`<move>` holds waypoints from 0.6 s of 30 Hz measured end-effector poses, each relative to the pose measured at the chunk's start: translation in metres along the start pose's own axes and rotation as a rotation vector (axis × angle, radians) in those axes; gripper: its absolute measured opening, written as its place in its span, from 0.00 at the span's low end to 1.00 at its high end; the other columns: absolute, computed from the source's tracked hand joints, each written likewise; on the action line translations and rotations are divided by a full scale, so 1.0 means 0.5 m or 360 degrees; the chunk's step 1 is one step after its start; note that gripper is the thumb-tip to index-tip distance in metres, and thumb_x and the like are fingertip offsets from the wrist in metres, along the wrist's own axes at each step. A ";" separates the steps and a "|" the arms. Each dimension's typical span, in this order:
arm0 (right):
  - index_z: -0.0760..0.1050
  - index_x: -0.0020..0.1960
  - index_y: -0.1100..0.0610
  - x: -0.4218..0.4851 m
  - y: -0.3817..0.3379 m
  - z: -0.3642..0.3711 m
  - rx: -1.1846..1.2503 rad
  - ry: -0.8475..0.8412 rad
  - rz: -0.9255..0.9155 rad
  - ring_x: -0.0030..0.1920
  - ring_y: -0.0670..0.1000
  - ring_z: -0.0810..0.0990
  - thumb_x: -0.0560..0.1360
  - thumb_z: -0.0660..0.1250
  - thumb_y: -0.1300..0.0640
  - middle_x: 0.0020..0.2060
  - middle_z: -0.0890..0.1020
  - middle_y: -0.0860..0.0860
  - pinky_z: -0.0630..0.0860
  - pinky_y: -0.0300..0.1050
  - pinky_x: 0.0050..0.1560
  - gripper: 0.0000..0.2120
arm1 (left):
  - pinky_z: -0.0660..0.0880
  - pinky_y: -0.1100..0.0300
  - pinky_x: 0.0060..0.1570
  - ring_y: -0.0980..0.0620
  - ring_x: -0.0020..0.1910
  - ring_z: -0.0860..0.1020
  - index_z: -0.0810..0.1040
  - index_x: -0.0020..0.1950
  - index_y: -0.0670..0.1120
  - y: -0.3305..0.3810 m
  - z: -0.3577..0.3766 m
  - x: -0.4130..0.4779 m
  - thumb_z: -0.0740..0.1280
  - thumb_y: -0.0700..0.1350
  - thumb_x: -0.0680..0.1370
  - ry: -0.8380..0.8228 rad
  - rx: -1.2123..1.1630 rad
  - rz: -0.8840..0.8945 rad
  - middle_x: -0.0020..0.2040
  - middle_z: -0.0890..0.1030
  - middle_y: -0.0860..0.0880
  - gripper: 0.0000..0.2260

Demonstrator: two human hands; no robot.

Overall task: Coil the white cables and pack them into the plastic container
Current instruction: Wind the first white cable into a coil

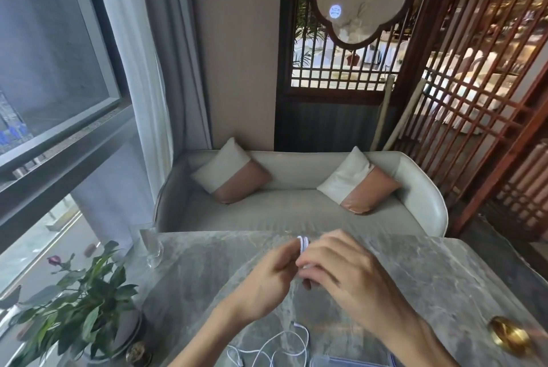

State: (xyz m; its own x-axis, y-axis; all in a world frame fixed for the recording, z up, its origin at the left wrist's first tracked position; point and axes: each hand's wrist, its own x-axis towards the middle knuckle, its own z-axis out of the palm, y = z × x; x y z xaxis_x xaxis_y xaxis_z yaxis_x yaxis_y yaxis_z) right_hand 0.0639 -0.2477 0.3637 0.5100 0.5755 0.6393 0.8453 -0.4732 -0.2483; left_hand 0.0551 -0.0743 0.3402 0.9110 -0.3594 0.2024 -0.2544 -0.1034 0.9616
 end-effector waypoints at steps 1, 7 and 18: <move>0.80 0.48 0.52 0.004 0.012 -0.002 0.0124 0.0015 0.0049 0.54 0.47 0.76 0.76 0.71 0.51 0.48 0.81 0.43 0.72 0.38 0.56 0.04 | 0.73 0.60 0.46 0.52 0.40 0.76 0.74 0.45 0.40 0.009 -0.005 -0.006 0.55 0.26 0.77 -0.0093 -0.0007 0.0017 0.40 0.79 0.50 0.13; 0.77 0.46 0.51 -0.013 0.045 0.019 0.1370 -0.0069 0.0686 0.44 0.49 0.84 0.71 0.75 0.50 0.57 0.82 0.52 0.78 0.48 0.51 0.09 | 0.74 0.56 0.48 0.45 0.45 0.77 0.74 0.56 0.32 0.037 -0.035 -0.017 0.53 0.26 0.78 -0.0501 -0.0409 -0.0052 0.50 0.80 0.41 0.13; 0.75 0.53 0.57 -0.037 0.012 0.093 0.1591 0.0024 0.0925 0.34 0.60 0.83 0.72 0.76 0.54 0.33 0.83 0.57 0.78 0.53 0.43 0.14 | 0.68 0.62 0.22 0.47 0.21 0.73 0.81 0.33 0.37 0.002 -0.013 -0.006 0.64 0.44 0.62 0.0033 -0.0195 -0.0502 0.25 0.79 0.40 0.11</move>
State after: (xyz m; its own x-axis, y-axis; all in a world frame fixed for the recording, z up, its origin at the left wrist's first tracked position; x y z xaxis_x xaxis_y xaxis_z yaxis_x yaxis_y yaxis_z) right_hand 0.0671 -0.2302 0.3166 0.8670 0.4328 0.2468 0.2363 0.0789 -0.9685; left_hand 0.0541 -0.0671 0.3417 0.9454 -0.3082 -0.1062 0.0809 -0.0937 0.9923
